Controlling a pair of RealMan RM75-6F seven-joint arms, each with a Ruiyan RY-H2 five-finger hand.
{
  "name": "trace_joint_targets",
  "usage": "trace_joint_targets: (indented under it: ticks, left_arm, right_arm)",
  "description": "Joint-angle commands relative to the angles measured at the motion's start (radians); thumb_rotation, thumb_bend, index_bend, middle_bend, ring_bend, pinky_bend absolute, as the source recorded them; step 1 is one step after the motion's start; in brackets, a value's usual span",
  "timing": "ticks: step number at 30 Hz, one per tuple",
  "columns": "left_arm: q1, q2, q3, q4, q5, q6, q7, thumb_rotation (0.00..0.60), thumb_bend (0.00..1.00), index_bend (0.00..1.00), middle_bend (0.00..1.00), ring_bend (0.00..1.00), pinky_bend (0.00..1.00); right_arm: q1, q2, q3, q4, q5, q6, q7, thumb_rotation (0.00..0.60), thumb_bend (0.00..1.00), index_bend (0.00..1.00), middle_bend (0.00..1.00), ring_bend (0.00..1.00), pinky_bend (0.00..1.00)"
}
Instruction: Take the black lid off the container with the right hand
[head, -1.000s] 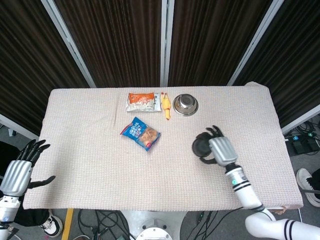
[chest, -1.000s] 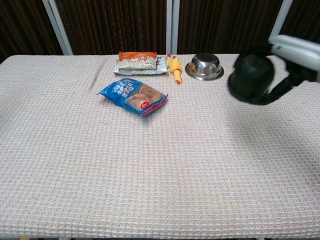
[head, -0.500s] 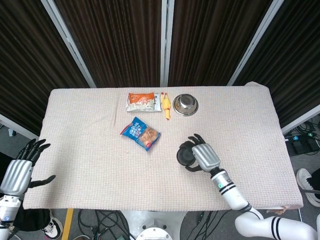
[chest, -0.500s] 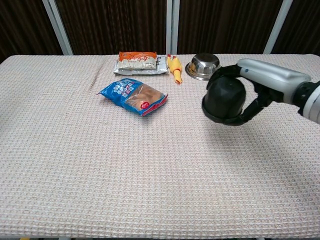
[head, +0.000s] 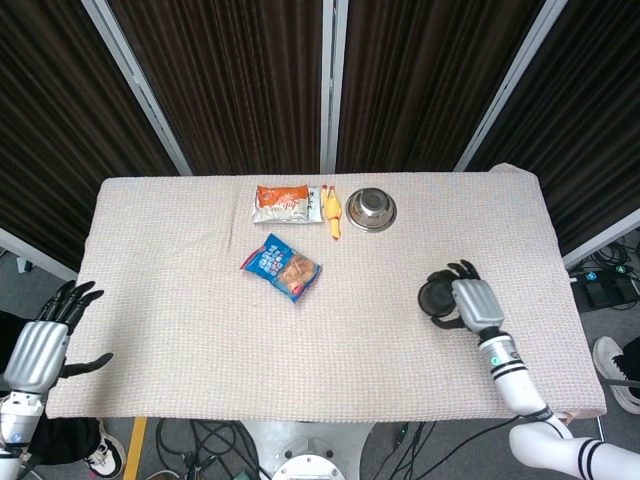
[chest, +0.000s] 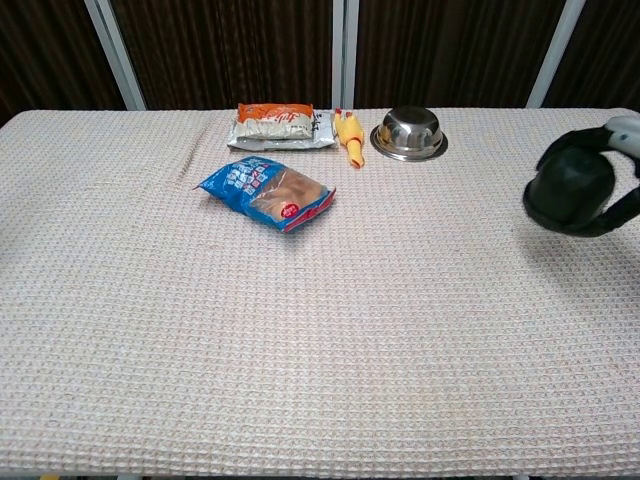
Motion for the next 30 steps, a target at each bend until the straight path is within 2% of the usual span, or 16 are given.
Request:
trace_joint_targets:
  ticks: [1,6,16,23,30]
  left_arm:
    - [0.003,0.005,0.001,-0.003,-0.002,0.001,0.000,0.600,0.09,0.16,0.08,0.00,0.15]
    - [0.001,0.009,0.002,0.007,-0.008,-0.009,-0.009,0.600,0.09,0.17,0.08,0.00,0.15]
    - [-0.004,-0.005,0.006,0.019,-0.002,-0.017,-0.009,0.600,0.09,0.18,0.08,0.00,0.15]
    - [-0.002,-0.004,0.005,0.020,-0.004,-0.015,-0.010,0.600,0.09,0.19,0.08,0.00,0.15]
    - [-0.002,-0.004,0.006,0.021,-0.003,-0.014,-0.010,0.600,0.09,0.19,0.08,0.00,0.15]
  right_arm:
    - [0.016,-0.066,-0.020,0.053,-0.009,-0.026,-0.006,0.600,0.20,0.39,0.44,0.11,0.00]
    - [0.001,-0.075,-0.020,0.105,0.007,-0.025,0.025,0.600,0.20,0.39,0.44,0.11,0.00]
    - [0.002,-0.074,-0.030,0.129,-0.007,-0.040,0.044,0.600,0.19,0.38,0.42,0.10,0.00]
    - [0.017,-0.058,-0.039,0.121,-0.001,-0.089,0.040,0.600,0.06,0.23,0.30,0.01,0.00]
    - [0.015,-0.033,-0.051,0.104,0.002,-0.106,0.032,0.600,0.00,0.10,0.18,0.00,0.00]
